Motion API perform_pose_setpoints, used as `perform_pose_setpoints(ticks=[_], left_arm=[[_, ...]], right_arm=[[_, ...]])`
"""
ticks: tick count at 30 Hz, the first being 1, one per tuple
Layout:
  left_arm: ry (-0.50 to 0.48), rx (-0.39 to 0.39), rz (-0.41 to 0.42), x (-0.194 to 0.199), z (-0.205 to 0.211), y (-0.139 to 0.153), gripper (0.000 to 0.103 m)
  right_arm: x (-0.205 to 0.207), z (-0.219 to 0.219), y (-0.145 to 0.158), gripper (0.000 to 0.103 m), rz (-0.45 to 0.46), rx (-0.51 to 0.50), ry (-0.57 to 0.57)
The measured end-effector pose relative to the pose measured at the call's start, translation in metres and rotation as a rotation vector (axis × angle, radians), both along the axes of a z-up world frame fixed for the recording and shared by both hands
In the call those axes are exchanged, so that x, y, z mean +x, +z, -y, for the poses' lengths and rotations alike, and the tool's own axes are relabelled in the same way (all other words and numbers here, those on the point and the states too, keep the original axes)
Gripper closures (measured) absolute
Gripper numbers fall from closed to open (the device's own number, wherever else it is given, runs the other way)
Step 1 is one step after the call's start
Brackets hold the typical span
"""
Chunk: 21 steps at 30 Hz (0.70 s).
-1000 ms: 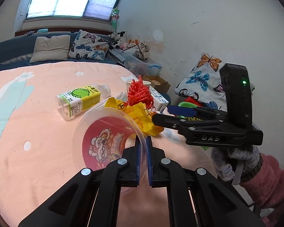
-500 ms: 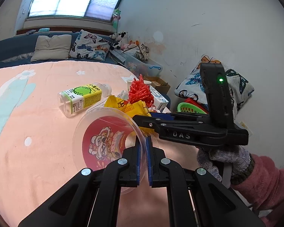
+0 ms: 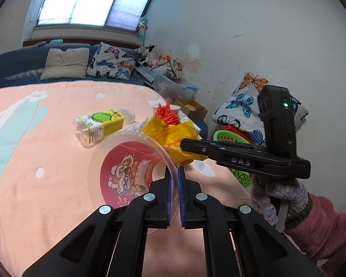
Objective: Collect trash
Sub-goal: 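Grasp the yellow snack wrapper with the right gripper and lift it, then drop the yellow wrapper into the green basket with the right gripper while the left gripper drops the red cup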
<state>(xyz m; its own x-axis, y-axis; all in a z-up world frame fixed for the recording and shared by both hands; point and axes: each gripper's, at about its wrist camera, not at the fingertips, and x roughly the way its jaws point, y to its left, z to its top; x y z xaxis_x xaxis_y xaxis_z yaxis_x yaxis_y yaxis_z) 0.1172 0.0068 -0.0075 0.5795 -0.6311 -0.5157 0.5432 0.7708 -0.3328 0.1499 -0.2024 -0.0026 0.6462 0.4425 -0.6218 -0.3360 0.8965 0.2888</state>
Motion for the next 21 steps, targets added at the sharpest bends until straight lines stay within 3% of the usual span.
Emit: perform_pose_setpoints(ticks=[5, 11, 21], left_arm=[[-0.018, 0.03, 0.06, -0.013, 0.016, 0.014, 0.097], [-0.043, 0.12, 0.229, -0.042, 0.059, 0.029, 0.097], [-0.073, 0.198, 0.399, -0.071, 0.115, 0.03, 0.097]], right_arm=[[-0.022, 0.024, 0.018, 0.088, 0.046, 0.031, -0.03], [-0.051, 0.068, 0.029, 0.088, 0.081, 0.034, -0.121], [-0.077, 0.161, 0.015, 0.087, 0.056, -0.023, -0.393]])
